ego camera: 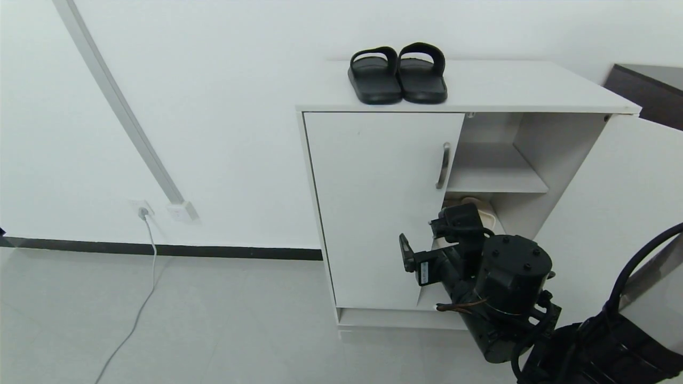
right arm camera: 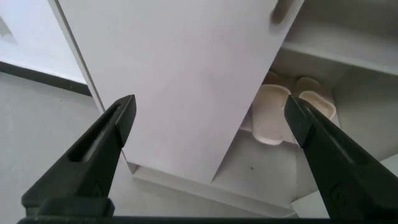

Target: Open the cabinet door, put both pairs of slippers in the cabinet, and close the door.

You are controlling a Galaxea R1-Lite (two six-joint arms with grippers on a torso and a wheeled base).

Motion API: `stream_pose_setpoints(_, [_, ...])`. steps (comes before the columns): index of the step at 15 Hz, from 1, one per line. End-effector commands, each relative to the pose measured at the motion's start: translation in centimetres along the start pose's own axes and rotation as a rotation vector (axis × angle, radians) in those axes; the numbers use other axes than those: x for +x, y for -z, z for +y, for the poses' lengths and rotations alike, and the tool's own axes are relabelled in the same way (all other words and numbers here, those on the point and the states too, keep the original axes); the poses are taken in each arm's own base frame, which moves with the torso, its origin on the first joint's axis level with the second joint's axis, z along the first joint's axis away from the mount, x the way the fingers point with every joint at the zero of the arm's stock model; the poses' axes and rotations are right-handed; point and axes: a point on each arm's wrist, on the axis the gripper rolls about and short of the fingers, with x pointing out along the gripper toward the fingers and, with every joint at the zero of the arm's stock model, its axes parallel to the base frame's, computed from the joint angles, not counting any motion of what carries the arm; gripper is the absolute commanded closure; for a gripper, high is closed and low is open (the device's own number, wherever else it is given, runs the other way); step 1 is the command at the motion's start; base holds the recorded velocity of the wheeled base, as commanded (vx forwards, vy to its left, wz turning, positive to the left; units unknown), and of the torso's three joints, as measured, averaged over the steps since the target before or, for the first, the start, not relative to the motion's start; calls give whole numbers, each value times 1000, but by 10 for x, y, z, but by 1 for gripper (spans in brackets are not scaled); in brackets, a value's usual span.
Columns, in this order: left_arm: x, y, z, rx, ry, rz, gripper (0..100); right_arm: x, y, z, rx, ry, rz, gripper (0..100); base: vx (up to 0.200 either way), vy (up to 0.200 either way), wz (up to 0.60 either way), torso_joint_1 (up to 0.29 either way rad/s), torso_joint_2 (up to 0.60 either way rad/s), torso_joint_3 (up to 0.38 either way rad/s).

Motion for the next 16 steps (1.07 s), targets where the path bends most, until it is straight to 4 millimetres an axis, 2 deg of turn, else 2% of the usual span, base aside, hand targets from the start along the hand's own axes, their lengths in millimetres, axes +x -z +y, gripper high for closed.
stream_pose_setpoints(1, [0,0,0,0,1,1,100,0,-1,0,1,0,-2,0,0,0,0,154,-486,-325])
stream_pose_setpoints(13, [0,0,0,0,1,1,100,0,-1,0,2,-1,-4,0,0,0,0,201,-512,-317])
stream_pose_setpoints(16, [0,0,0,0,1,1,100,-4,1,-1,2,-55,-10,0,0,0,0,246,-559,-325])
